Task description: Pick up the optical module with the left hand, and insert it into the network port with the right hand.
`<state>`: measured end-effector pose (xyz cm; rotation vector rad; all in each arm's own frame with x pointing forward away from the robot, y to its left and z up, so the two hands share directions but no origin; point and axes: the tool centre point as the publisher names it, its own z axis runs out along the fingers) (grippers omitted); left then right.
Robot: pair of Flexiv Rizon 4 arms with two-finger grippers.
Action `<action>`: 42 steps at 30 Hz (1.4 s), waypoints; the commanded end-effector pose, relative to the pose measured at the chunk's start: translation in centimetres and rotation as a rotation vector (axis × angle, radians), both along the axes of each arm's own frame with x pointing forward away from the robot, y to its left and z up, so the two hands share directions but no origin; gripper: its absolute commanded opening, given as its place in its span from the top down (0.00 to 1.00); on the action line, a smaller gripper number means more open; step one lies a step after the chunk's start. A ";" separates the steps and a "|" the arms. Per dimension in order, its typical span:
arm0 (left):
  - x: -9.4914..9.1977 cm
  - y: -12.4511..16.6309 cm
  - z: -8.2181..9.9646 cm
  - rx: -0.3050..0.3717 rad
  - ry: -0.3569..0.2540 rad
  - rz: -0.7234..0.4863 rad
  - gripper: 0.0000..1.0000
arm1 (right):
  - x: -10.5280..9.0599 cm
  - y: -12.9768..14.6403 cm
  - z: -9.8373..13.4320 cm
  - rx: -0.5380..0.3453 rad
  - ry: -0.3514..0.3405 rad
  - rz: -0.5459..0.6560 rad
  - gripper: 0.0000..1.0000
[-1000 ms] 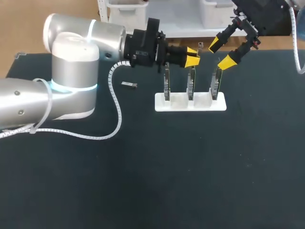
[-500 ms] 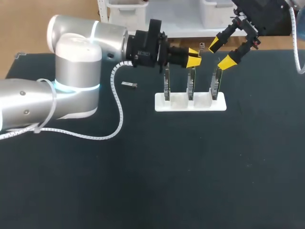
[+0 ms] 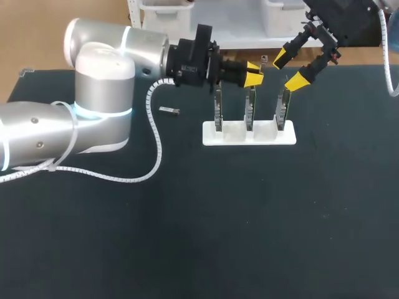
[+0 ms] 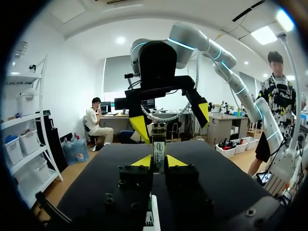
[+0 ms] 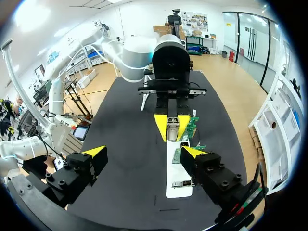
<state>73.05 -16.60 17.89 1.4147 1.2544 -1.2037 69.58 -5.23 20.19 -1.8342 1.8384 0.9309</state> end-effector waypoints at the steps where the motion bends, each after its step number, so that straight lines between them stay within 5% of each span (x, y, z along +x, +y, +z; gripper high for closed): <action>1: 0.0 0.0 0.2 0.006 -0.001 0.000 1.00 | 0.1 0.0 0.0 0.000 0.001 0.001 0.00; 24: 0.0 0.0 0.2 0.006 -0.001 0.000 1.00 | 0.4 0.0 1.3 -0.026 -0.029 0.007 0.00; 32: 0.0 0.0 0.2 0.006 -0.001 0.000 1.00 | 0.7 0.3 2.7 -0.051 -0.126 0.019 0.00; 42: 0.0 0.0 0.2 0.006 -0.001 0.000 1.00 | -0.1 0.3 4.0 0.025 -0.261 -0.007 0.00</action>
